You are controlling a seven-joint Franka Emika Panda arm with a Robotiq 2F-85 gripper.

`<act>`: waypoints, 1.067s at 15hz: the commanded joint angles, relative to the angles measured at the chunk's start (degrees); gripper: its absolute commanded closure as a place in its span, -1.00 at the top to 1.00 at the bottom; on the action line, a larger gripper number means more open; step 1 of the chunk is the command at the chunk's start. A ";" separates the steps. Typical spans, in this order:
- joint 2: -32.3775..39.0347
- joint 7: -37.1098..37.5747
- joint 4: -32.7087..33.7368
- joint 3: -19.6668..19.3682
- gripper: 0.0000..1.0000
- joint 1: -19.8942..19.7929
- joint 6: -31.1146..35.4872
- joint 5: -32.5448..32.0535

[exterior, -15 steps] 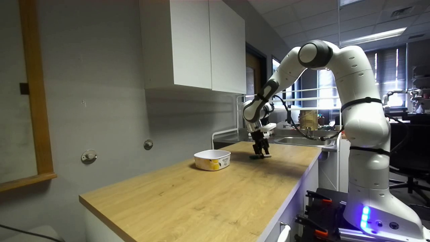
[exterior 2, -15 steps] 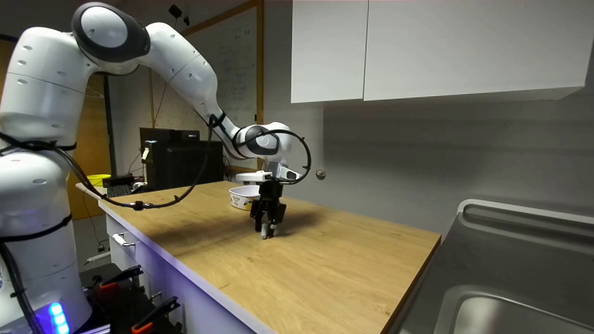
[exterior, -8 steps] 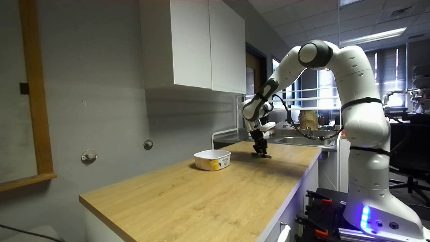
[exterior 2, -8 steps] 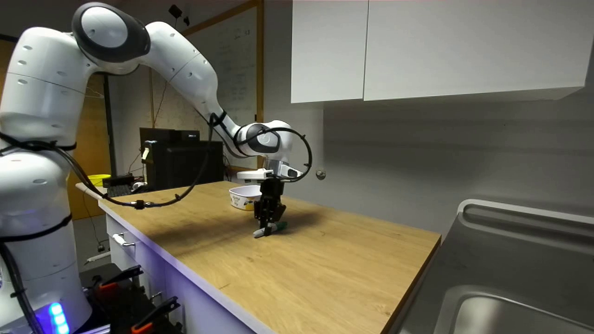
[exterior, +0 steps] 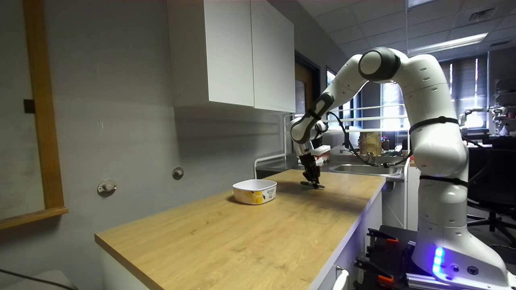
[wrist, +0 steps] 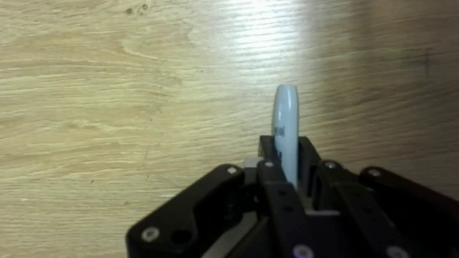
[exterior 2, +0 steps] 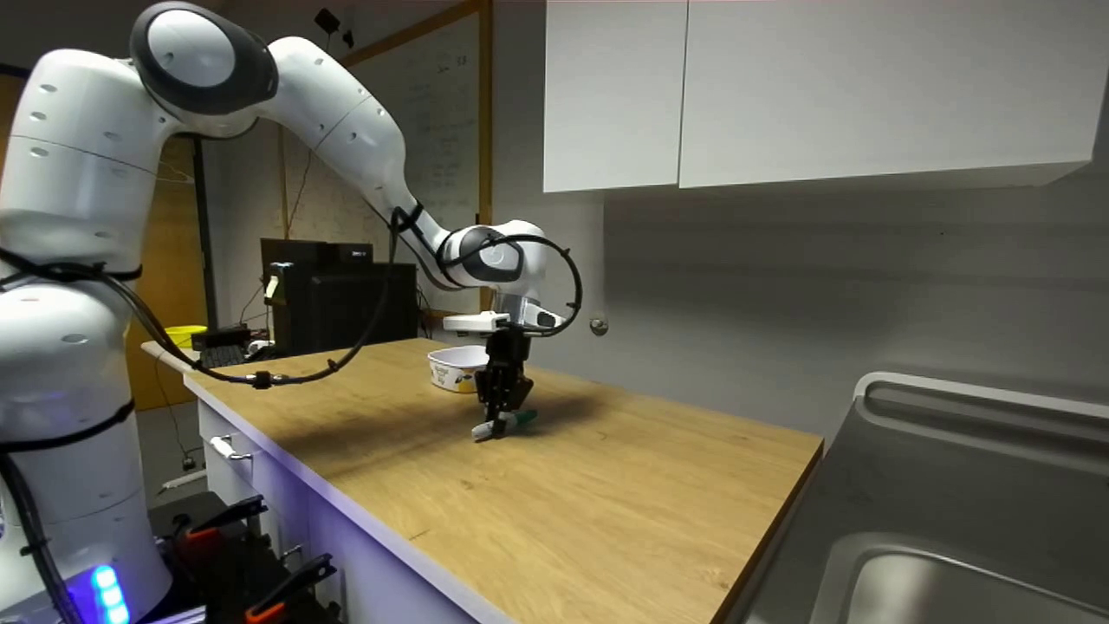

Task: Put the marker on the table in the bowl

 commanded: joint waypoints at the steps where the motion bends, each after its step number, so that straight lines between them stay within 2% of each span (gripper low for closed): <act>1: -4.78 0.10 -1.83 0.71 -0.82 0.61 -1.52 2.54; 9: -14.35 3.04 -4.59 2.85 -0.82 3.89 -3.42 2.81; 16: -13.81 8.35 -2.58 7.72 -0.82 8.87 -4.52 3.10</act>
